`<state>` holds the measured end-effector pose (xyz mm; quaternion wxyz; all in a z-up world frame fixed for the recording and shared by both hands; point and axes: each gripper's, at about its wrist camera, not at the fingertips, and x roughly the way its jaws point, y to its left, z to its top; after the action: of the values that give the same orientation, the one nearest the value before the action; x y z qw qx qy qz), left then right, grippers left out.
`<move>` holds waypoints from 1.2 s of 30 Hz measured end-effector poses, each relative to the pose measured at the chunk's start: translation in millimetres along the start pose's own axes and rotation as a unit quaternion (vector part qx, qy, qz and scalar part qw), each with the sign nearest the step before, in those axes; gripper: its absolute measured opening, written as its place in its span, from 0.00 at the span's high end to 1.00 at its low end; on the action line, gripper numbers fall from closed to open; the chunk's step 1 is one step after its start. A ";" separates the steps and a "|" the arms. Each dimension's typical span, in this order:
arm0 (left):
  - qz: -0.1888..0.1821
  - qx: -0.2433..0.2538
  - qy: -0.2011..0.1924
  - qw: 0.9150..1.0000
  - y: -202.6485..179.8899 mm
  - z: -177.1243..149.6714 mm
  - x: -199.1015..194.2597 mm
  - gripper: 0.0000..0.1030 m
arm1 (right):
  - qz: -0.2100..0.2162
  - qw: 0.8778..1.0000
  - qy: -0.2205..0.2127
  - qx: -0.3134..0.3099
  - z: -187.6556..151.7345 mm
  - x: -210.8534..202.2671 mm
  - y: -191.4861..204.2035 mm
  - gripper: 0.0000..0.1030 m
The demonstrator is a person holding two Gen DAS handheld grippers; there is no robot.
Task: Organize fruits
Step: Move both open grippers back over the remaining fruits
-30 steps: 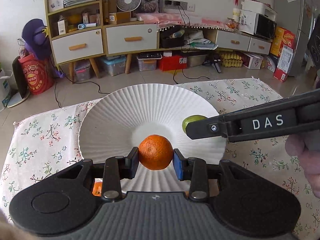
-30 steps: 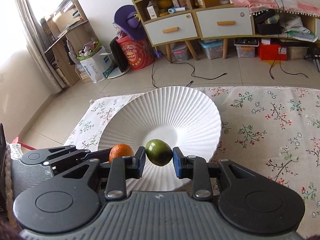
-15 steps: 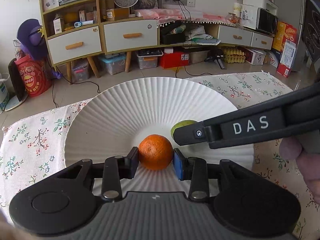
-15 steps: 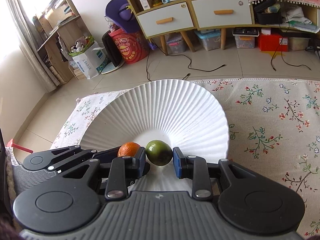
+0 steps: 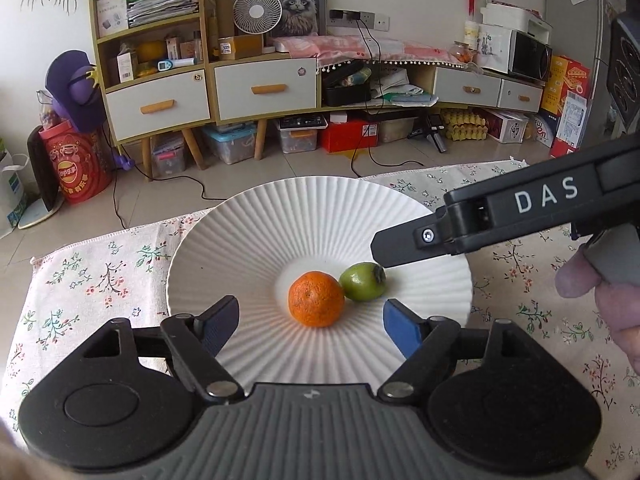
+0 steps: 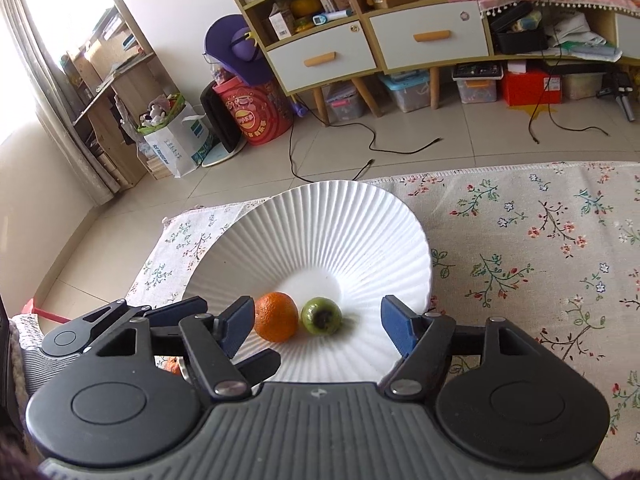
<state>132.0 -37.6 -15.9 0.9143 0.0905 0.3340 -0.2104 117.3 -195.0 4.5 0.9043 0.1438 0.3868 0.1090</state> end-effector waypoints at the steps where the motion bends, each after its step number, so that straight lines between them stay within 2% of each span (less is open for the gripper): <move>1: 0.001 0.000 0.002 1.000 0.4 -1.4 -5.6 0.25 | -0.004 1.000 -0.004 -0.005 -1.3 -3.8 1.7 0.26; 4: 0.009 -0.007 0.003 1.000 3.1 -5.4 -22.0 0.18 | -0.016 0.999 -0.017 -0.023 -3.8 -14.4 7.6 0.16; 8: 0.013 -0.021 0.001 1.000 10.4 -12.1 -45.5 0.08 | -0.022 0.999 -0.028 -0.034 -10.8 -25.2 15.5 0.10; 14: 0.021 -0.032 0.013 0.999 13.9 -23.2 -68.8 0.07 | -0.041 0.996 -0.052 -0.054 -25.4 -44.8 23.2 0.01; 23: 0.045 -0.035 0.038 0.998 15.8 -57.0 -71.3 0.07 | -0.050 0.996 -0.057 -0.037 -51.7 -56.1 14.1 0.01; 31: 0.024 -0.042 0.057 0.997 26.3 -80.8 -63.0 0.07 | -0.031 0.998 -0.022 -0.050 -74.9 -47.6 6.9 0.01; 33: 0.027 -0.045 0.049 0.997 29.7 -87.2 -61.3 0.07 | -0.034 0.996 -0.015 -0.079 -82.2 -43.6 8.8 0.01; 36: 0.030 -0.055 0.018 0.998 33.8 -99.4 -60.9 0.07 | -0.040 0.993 -0.009 -0.113 -91.7 -39.5 10.7 0.01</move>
<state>48.2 42.9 -51.0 0.9177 0.0539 0.3582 -0.1630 22.6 -181.1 -25.9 0.9220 0.0257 0.3690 0.1144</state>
